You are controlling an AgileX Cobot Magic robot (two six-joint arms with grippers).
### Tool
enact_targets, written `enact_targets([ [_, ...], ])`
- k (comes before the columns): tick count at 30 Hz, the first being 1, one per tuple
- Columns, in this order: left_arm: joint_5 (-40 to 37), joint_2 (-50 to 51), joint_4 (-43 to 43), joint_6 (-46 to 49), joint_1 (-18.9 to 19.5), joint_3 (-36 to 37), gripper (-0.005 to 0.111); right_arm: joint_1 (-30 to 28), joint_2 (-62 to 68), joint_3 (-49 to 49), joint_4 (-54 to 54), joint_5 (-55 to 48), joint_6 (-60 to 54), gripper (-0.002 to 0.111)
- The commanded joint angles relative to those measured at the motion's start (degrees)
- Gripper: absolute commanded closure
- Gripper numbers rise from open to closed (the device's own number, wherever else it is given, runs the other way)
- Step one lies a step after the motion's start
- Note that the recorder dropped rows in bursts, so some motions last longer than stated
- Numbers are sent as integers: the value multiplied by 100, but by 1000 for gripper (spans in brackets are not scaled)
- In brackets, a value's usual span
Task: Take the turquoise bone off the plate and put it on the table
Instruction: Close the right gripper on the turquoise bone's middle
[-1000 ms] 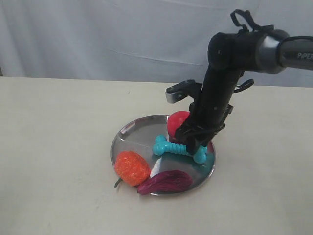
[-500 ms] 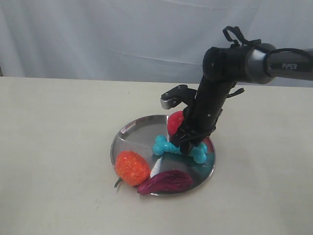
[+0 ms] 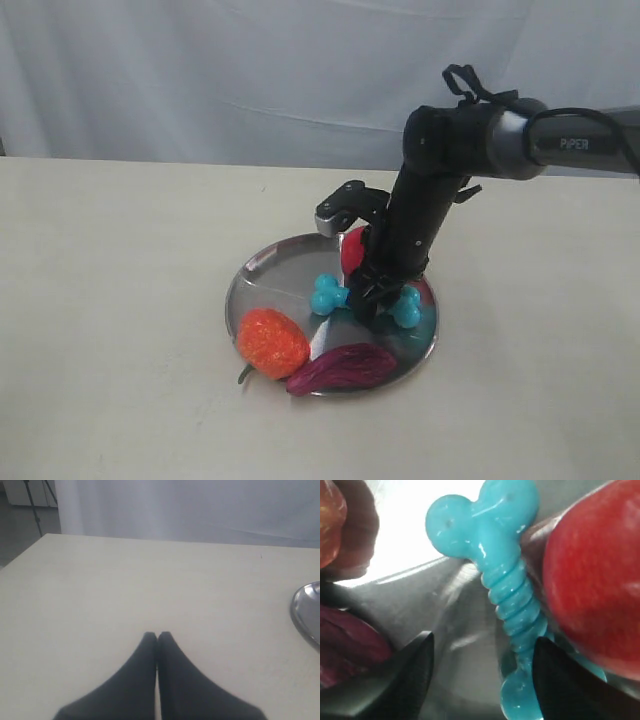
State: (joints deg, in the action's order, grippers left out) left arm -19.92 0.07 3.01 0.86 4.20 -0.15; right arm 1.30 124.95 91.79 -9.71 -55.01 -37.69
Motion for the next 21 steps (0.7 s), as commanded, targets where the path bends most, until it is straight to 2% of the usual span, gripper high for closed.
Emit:
enact_targets([
  [1, 31, -7, 39, -24, 26, 15, 107, 206, 116, 8, 362, 417, -116, 51],
  [9, 31, -7, 39, -24, 26, 15, 107, 452, 131, 81, 971, 657, 97, 51],
  [21, 31, -7, 39, -24, 26, 15, 107, 498, 131, 81, 1045, 817, 97, 51],
])
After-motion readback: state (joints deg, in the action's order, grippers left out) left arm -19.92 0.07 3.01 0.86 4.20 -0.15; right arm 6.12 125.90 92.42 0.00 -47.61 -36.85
